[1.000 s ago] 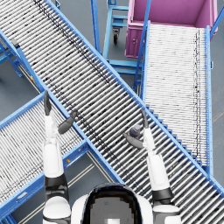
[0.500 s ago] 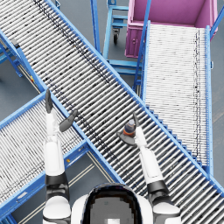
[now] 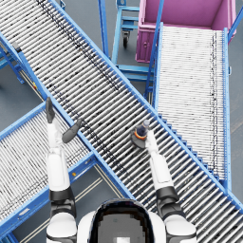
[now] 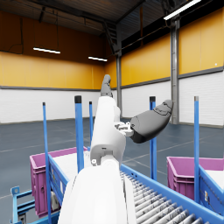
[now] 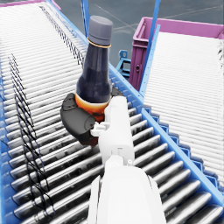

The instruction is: Pick up the oil and place it on the left assembly line, put the cola on the right, and keep Sprite still

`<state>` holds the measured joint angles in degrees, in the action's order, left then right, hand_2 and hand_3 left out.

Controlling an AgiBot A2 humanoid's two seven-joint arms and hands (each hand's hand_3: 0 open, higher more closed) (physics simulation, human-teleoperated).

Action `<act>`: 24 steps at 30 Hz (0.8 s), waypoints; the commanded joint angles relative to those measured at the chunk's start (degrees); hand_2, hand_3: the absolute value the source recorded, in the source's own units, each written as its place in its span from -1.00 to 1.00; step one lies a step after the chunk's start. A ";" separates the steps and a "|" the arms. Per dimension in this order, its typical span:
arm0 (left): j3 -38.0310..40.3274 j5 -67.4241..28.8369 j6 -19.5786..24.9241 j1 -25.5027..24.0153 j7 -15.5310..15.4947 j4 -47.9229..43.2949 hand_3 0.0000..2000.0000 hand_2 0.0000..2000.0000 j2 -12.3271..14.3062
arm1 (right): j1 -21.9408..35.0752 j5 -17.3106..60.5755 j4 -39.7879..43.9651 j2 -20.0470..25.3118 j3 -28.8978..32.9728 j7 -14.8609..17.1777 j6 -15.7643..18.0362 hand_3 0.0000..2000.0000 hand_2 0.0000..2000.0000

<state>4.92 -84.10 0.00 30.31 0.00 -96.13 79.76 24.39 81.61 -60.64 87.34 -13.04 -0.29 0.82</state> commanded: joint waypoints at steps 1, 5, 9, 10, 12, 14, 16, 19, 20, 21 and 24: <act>0.16 0.00 0.00 0.61 0.00 -0.76 -1.00 -1.00 0.01 | 1.27 -0.01 -19.68 0.27 6.73 0.16 2.25 1.00 1.00; 0.45 0.00 0.00 0.39 0.00 -1.69 -1.00 -1.00 0.15 | 2.89 -0.04 -26.23 0.44 10.73 0.51 5.34 1.00 1.00; 0.31 0.00 0.00 -0.33 0.00 -1.45 -1.00 -1.00 0.31 | 5.52 -0.05 -26.93 -0.27 18.61 0.51 5.00 1.00 1.00; 0.31 0.00 0.00 -0.32 0.00 -1.59 -1.00 -1.00 0.34 | 6.41 -0.05 -25.03 -0.68 20.98 0.52 4.98 1.00 1.00; 0.21 0.00 0.00 1.01 0.00 -2.22 -1.00 -1.00 0.30 | 8.31 -0.06 -20.56 -1.58 24.49 0.51 4.93 1.00 1.00; 0.05 0.00 0.00 1.00 0.00 -2.28 -1.00 -1.00 0.36 | 10.16 -0.06 -15.70 -2.47 27.12 0.52 4.88 1.00 1.00; 0.30 0.00 0.00 1.18 0.00 -2.25 -1.00 -1.00 0.41 | 12.87 -0.06 -10.09 -3.78 29.75 0.54 4.80 1.00 1.00; 0.87 0.00 0.00 0.72 0.00 -2.38 -1.00 -1.00 0.53 | 17.56 -0.06 -2.21 -6.08 33.11 0.55 4.69 0.67 -0.36; 0.95 0.00 0.00 0.71 0.00 -2.69 -1.00 -1.00 0.56 | 19.10 -0.07 -0.25 -6.83 34.04 0.48 3.13 0.35 -1.00; 0.60 0.01 0.00 0.03 0.00 -2.29 -1.00 -1.00 0.64 | 20.55 -0.07 0.92 -7.19 35.09 0.43 2.00 0.02 -1.00; 1.36 0.01 0.00 0.38 0.00 -3.21 -1.00 -1.00 0.67 | 25.84 -0.10 4.10 -9.86 35.86 0.35 0.21 -0.96 -1.00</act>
<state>5.84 -84.09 0.00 30.16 0.00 -98.84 80.51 44.84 81.50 -59.31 79.70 21.53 0.04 0.73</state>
